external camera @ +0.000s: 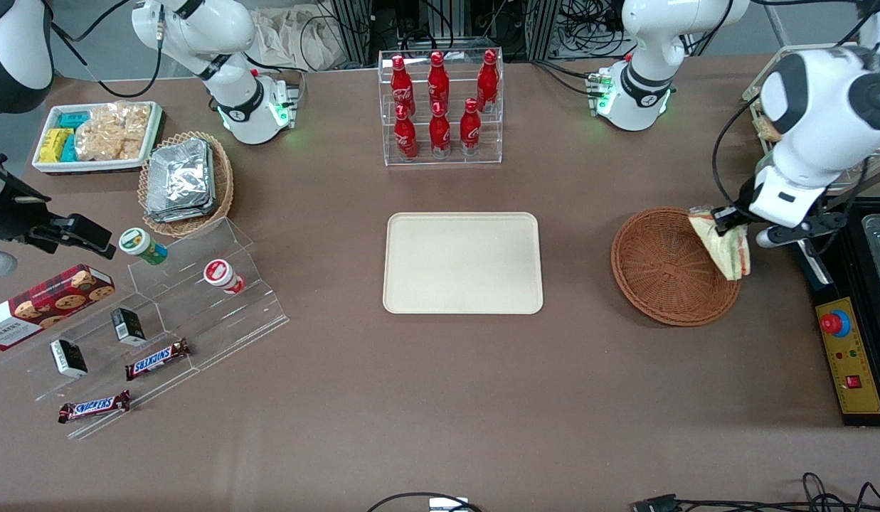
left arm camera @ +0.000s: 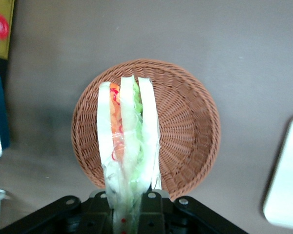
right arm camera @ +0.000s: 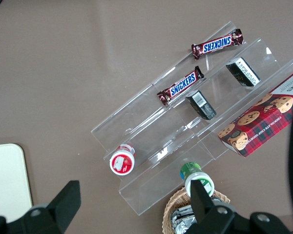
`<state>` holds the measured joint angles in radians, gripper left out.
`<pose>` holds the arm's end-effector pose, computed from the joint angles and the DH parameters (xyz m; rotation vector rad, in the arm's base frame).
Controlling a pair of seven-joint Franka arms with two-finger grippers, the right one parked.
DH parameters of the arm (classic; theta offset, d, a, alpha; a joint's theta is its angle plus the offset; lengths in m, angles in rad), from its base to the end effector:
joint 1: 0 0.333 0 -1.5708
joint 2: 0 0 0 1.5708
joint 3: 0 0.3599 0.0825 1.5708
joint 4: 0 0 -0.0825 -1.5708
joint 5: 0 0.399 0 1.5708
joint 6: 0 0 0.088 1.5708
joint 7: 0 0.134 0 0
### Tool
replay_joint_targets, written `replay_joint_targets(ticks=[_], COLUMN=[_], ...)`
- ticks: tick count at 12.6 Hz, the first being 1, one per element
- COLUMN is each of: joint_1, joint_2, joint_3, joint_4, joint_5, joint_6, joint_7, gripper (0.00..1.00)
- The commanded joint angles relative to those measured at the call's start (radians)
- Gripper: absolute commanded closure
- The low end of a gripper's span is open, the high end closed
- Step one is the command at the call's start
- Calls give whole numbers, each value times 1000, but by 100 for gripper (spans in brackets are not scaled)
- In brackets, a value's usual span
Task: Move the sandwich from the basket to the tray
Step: 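Carry the held sandwich over the cream tray with the left gripper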
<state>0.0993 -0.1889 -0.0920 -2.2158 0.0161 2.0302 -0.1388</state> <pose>0.4965 0.0034 0.4662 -3.1024 -0.2184 -0.0070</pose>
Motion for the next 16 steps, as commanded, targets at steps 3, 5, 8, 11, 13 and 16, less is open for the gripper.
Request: replay_joint_targets(ticks=[3, 5, 8, 11, 13, 16], joint_1=[-1, -1, -15, -32, -33, -33], joint_2=[23, 29, 58, 109, 143, 227], joint_3=[-139, -205, -299, -382, -446, -547], joint_4=[79, 76, 80, 122, 148, 169], joint_5=[4, 1, -8, -34, -48, -31], joint_6=[-48, -27, -12, -4, 22, 61], joint_7=[70, 70, 65, 44, -31, -111], gripper=[100, 100, 100, 100, 100, 100])
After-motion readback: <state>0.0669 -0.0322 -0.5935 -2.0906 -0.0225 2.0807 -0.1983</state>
